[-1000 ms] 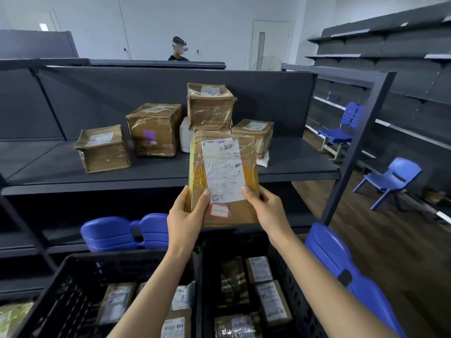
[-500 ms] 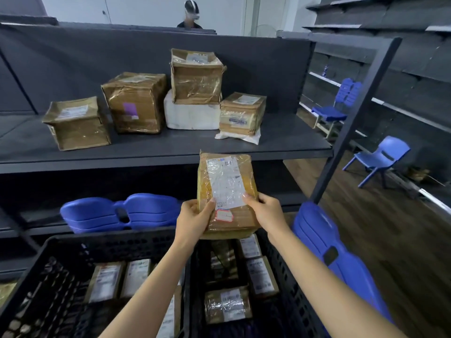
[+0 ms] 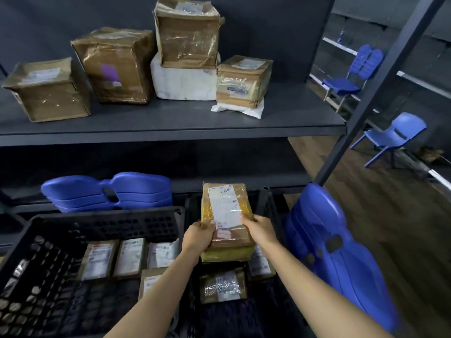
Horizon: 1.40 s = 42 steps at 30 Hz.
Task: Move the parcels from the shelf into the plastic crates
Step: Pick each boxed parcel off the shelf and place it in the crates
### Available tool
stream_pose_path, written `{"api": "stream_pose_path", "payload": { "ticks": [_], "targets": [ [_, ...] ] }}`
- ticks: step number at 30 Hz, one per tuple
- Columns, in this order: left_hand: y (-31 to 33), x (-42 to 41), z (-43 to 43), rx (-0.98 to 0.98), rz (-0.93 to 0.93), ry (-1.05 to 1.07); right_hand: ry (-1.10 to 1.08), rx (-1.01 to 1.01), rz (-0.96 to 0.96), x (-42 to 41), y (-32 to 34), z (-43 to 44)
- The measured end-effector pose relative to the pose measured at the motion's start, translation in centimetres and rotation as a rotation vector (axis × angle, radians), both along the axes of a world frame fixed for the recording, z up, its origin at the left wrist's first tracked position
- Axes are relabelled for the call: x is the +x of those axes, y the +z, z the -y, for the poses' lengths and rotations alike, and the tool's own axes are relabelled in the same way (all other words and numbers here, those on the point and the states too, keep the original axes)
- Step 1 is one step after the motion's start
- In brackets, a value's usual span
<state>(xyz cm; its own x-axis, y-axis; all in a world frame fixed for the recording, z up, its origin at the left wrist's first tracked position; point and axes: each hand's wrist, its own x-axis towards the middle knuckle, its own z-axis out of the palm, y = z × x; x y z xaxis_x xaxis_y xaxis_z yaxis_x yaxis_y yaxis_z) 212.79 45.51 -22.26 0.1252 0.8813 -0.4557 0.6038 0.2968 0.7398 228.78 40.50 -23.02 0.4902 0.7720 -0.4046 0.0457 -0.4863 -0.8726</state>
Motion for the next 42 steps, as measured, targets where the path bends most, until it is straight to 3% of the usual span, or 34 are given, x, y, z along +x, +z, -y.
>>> {"api": "stream_pose_path", "payload": {
  "ticks": [5, 18, 37, 42],
  "targets": [
    [-2.6, 1.1, -0.7, 0.033, -0.086, -0.01, 0.011, -0.043, 0.034, 0.2, -3.8, -1.5],
    [-11.9, 1.6, -2.5, 0.036, -0.098, 0.087, 0.147, -0.118, 0.077, -0.2, -12.8, -4.5],
    [-16.2, 2.9, -4.7, 0.148, -0.087, 0.144, 0.131, -0.096, 0.112, -0.6, -17.5, -8.2],
    [-16.4, 2.4, -3.6, 0.397, -0.157, -0.021, 0.303, -0.085, 0.288, -0.4, -17.4, -7.1]
  ]
}}
